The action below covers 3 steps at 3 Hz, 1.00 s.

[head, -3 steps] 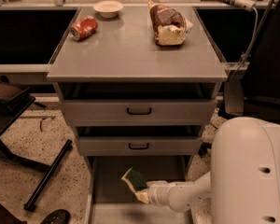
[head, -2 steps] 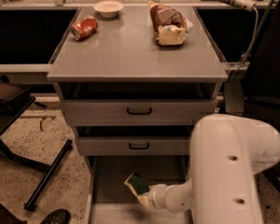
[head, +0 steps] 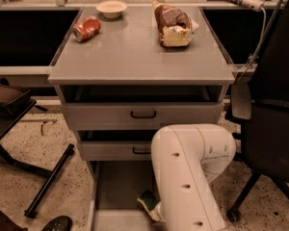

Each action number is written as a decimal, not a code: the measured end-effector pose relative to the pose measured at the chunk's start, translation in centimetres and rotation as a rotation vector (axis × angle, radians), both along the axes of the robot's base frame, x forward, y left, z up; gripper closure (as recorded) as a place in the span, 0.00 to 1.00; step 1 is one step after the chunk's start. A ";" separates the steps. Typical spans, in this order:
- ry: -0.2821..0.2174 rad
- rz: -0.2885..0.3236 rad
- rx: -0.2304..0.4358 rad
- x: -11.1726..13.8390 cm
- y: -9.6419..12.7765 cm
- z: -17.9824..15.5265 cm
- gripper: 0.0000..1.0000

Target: Place sponge into bottom drawer

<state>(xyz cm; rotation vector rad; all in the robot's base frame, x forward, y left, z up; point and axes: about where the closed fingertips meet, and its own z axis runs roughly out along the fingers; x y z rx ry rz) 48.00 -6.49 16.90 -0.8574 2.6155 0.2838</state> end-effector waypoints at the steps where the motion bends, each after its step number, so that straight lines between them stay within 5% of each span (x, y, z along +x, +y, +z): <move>1: 0.039 -0.021 -0.005 -0.3 -0.6 -3.4 1.00; 2: 0.071 -0.039 0.052 -0.5 -0.6 -6.3 1.00; 3: 0.071 -0.039 0.057 -0.4 -0.8 -6.1 0.81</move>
Offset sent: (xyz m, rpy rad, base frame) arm -0.0041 -0.0168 -0.0947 0.1446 0.0963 -0.0625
